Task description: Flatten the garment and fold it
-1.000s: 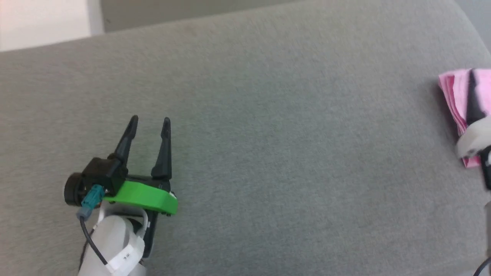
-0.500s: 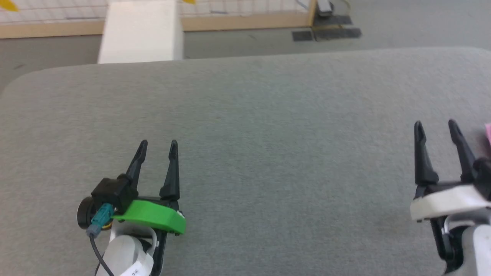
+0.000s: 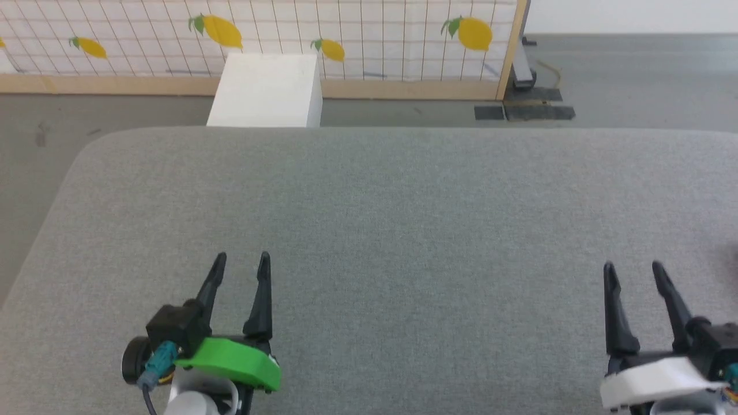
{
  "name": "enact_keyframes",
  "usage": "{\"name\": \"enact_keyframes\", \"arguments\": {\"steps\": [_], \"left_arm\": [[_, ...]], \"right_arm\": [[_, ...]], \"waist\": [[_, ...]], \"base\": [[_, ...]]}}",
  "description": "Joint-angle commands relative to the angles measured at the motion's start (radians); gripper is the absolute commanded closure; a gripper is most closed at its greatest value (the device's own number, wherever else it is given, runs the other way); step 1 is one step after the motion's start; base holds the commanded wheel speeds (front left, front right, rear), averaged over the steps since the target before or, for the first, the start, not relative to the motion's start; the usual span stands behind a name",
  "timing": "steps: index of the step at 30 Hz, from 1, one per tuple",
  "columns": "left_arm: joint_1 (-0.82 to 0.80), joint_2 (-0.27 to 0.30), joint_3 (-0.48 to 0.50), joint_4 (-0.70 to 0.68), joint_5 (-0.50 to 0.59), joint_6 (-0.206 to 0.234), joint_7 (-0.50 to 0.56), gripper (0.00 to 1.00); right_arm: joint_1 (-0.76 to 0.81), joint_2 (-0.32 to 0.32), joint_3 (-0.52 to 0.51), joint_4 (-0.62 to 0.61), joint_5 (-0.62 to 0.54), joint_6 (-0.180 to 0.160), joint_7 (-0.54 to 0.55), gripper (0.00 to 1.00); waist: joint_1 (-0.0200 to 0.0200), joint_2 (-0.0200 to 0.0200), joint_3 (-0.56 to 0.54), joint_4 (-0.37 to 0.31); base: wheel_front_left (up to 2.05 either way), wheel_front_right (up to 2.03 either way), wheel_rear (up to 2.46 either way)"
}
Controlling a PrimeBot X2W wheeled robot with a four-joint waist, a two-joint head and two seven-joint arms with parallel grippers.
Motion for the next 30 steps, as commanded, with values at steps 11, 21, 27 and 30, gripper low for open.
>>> {"name": "enact_keyframes", "arguments": {"steps": [11, 21, 27, 30], "left_arm": [[0.075, -0.006, -0.022, 0.012, -0.01, 0.008, -0.005, 0.0], [0.08, -0.006, -0.032, 0.014, -0.027, 0.026, -0.005, 0.0], [0.082, -0.006, -0.035, 0.018, -0.033, 0.031, -0.005, 0.0], [0.065, -0.002, -0.036, 0.019, -0.027, 0.026, 0.001, 1.0]], "right_arm": [[0.056, 0.003, 0.014, 0.044, 0.0, -0.002, -0.013, 0.0], [0.052, 0.003, 0.028, 0.053, 0.005, -0.002, -0.012, 0.0], [0.051, 0.003, 0.036, 0.056, 0.013, -0.002, -0.014, 0.0], [0.049, 0.0, 0.034, 0.055, 0.01, 0.0, -0.008, 1.0]], "waist": [[0.0001, 0.0, -0.056, 0.003], [0.0001, 0.0, -0.056, 0.005], [0.0001, 0.0, -0.058, 0.0], [0.0001, 0.0, -0.059, 0.0]], "base": [[0.0, 0.0, 0.0], [0.0, 0.0, 0.0], [0.0, 0.0, 0.0], [0.0, 0.0, 0.0]]}}
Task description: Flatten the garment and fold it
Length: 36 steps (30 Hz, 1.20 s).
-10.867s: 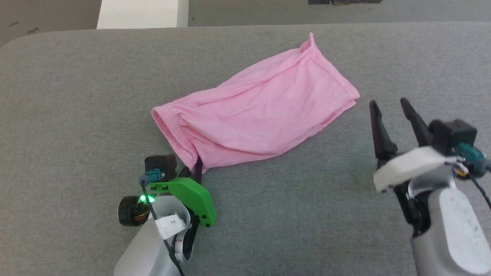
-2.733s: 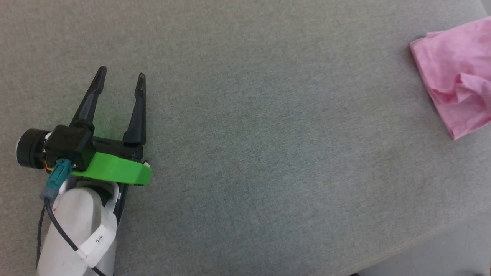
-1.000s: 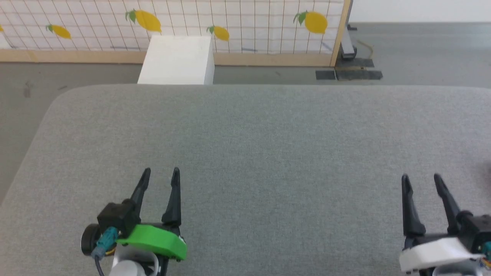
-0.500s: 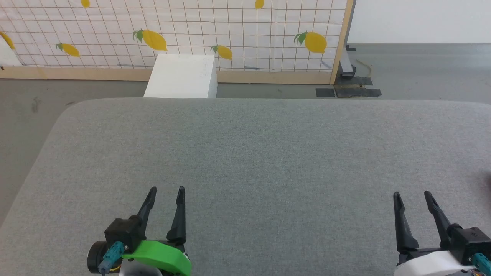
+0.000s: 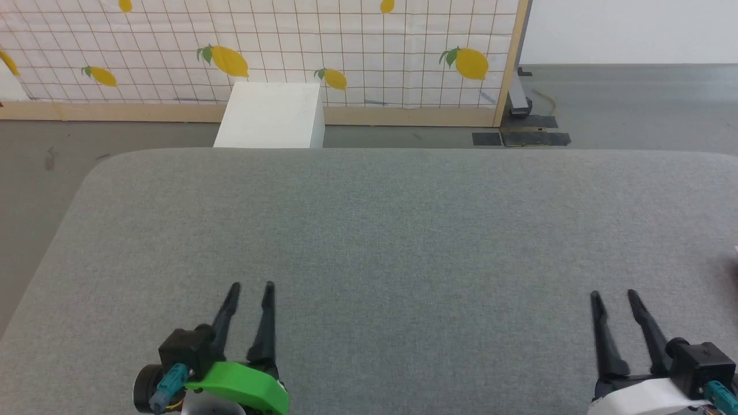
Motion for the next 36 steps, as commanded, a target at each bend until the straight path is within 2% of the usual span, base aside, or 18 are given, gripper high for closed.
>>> {"name": "enact_keyframes", "arguments": {"steps": [1, 36], "left_arm": [[0.0, 0.0, 0.0, 0.0, 0.0, 0.0, 0.0, 1.0], [0.0, -0.001, 0.015, -0.031, 0.042, 0.016, 0.046, 1.0]], "right_arm": [[0.0, 0.0, 0.0, 0.0, 0.0, 0.0, 0.0, 1.0], [-0.021, 0.0, 0.017, -0.014, -0.016, 0.0, 0.041, 1.0]], "waist": [[0.0, 0.0, 0.0, 0.0], [0.0, 0.0, 0.006, -0.001]], "base": [[0.0, 0.0, 0.0], [0.0, 0.0, 0.0]]}}
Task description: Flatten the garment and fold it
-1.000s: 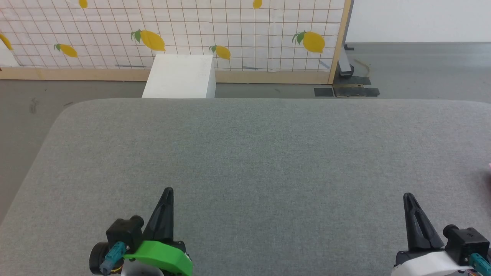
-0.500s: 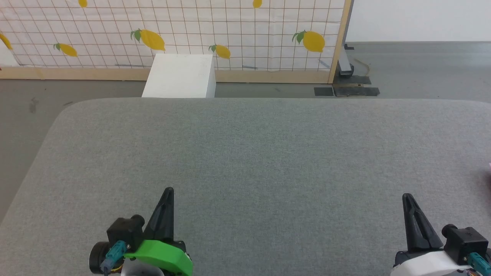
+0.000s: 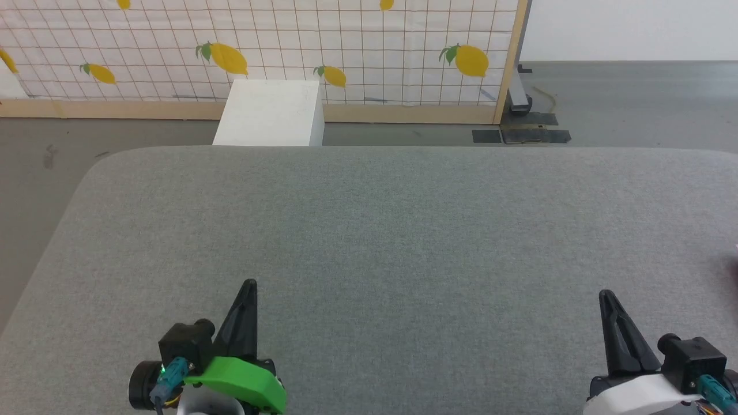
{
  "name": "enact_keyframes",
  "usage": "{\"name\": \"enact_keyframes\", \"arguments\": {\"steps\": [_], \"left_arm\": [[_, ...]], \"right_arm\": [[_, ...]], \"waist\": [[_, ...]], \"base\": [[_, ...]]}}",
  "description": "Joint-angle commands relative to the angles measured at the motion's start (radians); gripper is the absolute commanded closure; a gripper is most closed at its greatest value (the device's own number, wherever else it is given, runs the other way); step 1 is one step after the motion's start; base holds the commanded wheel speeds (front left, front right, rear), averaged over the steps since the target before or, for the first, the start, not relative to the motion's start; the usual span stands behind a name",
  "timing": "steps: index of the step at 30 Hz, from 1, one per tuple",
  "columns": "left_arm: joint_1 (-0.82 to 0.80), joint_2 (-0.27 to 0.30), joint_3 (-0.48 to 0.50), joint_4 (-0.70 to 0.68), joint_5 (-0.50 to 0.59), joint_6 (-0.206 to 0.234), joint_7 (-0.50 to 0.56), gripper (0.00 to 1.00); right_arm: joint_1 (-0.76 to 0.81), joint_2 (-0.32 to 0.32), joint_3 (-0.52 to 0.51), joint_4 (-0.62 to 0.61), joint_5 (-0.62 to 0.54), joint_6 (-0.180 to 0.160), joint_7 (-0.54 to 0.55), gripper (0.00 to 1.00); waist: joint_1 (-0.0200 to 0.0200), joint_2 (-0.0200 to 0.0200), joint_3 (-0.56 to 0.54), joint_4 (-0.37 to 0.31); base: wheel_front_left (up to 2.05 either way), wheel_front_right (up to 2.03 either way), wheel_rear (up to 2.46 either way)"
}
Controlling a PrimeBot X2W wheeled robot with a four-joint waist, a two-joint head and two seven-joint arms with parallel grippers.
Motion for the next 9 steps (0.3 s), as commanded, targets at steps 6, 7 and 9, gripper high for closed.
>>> {"name": "enact_keyframes", "arguments": {"steps": [6, 7, 9], "left_arm": [[0.0, -0.001, 0.008, -0.014, 0.023, 0.011, 0.017, 1.0], [0.0, -0.001, 0.009, -0.015, 0.025, 0.011, 0.019, 1.0], [0.0, -0.001, 0.011, -0.018, 0.028, 0.013, 0.023, 1.0]], "right_arm": [[-0.022, 0.001, 0.008, -0.012, -0.01, 0.0, 0.015, 1.0], [-0.023, 0.001, 0.009, -0.012, -0.01, 0.0, 0.017, 1.0], [-0.025, 0.001, 0.01, -0.013, -0.012, 0.0, 0.02, 1.0]], "waist": [[0.0, 0.0, 0.002, 0.0], [0.0, 0.0, 0.002, 0.0], [0.0, 0.0, 0.002, 0.0]], "base": [[0.0, 0.0, 0.0], [0.0, 0.0, 0.0], [0.0, 0.0, 0.0]]}}
